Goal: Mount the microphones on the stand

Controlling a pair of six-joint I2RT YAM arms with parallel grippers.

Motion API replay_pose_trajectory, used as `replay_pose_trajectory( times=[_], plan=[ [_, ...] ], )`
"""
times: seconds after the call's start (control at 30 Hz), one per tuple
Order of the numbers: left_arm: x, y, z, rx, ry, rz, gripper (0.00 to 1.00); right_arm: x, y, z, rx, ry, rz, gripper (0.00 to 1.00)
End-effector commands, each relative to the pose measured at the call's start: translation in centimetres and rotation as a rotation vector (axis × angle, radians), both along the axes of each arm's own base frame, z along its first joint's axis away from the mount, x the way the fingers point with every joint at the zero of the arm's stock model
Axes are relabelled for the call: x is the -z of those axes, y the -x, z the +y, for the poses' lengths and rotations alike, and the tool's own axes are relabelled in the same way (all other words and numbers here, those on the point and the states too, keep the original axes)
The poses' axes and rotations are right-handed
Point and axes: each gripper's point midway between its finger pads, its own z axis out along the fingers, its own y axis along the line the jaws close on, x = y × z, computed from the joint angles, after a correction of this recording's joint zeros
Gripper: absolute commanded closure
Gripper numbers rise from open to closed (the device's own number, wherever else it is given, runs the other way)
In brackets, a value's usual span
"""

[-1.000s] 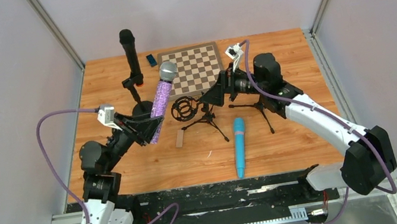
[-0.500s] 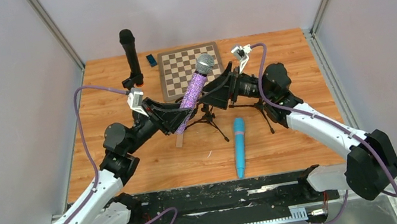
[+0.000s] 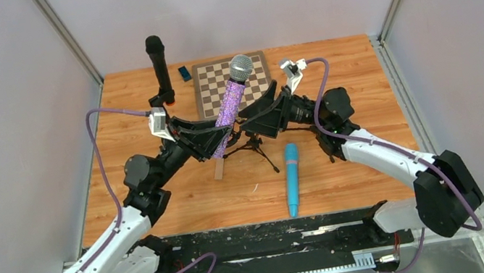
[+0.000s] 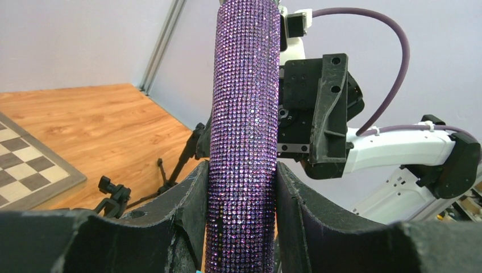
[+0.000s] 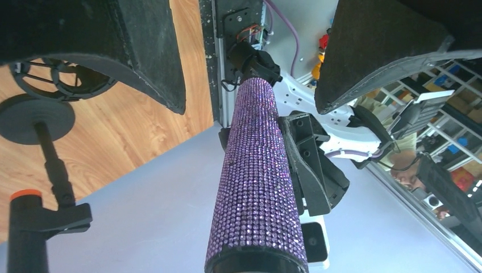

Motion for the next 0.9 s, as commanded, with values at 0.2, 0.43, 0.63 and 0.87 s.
replay_pose_trajectory(
  times=[0.2,0.43,0.63,0.87],
  plan=[
    [-2.4,0.8,0.2,0.011,0.076,-0.077,1.0,-4.3,0.5,0.8,-0.044,-0.118,-0.084,0.19],
    [-2.0,1.0,-0.1,0.025,0.07,-0.068,1.0,-5.1,0.0,1.4,-0.065,-0.155,-0.087,0.22],
    [-2.0,1.2,-0.5,0.045,0.066,-0.069,1.0,-5.3,-0.4,2.0,-0.093,-0.171,-0.085,0.32],
    [-1.7,1.0,-0.7,0.046,0.051,-0.066,1.0,-5.2,-0.3,2.1,-0.104,-0.17,-0.09,0.42]
  ],
)
